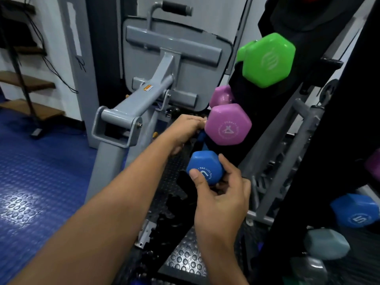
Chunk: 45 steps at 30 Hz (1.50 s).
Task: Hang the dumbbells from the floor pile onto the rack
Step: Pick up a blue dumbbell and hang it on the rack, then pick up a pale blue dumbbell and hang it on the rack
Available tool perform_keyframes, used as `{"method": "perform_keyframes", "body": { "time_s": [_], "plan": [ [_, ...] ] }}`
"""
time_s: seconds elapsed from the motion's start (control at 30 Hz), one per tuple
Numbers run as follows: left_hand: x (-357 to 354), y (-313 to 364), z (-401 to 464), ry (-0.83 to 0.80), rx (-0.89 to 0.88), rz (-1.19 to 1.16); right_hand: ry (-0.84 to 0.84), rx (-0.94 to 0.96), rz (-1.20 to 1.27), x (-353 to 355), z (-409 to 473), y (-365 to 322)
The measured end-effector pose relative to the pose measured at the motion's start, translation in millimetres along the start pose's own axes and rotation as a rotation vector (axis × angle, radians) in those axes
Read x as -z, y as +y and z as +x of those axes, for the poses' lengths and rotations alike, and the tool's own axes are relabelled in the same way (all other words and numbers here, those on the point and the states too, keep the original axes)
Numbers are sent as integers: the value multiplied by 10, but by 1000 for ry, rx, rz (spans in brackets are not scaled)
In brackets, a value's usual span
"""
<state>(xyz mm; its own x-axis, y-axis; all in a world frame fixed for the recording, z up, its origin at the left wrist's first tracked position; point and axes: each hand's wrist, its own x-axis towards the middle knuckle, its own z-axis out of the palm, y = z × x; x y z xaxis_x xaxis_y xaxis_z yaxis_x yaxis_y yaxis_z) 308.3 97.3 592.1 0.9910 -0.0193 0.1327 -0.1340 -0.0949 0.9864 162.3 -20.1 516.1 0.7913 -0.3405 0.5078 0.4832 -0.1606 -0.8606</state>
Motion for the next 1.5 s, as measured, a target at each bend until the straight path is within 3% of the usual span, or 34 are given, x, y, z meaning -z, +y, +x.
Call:
{"method": "perform_keyframes", "body": {
  "time_s": [0.13,0.43,0.57,0.7,0.97,1.5],
  "plan": [
    [-67,-69,-147,23,-59,23,-75,-24,-60,139,30,-39],
    [139,-176,-949,145,-190,391,-353,130,-399,678,-65,-242],
    [64,-195,-1633,263,-346,468,-402,152,-457,928,-270,-424],
    [-158,-232,-2257,275,-368,501,-416,107,-476,1219,-474,-541],
    [-729,-491,-3392,134,-277,505,-378,16,-449,1856,-1090,-538],
    [-973,-1344,-4005,-110,-96,728,-506,-168,-653,2493,-1854,-105]
  ]
}}
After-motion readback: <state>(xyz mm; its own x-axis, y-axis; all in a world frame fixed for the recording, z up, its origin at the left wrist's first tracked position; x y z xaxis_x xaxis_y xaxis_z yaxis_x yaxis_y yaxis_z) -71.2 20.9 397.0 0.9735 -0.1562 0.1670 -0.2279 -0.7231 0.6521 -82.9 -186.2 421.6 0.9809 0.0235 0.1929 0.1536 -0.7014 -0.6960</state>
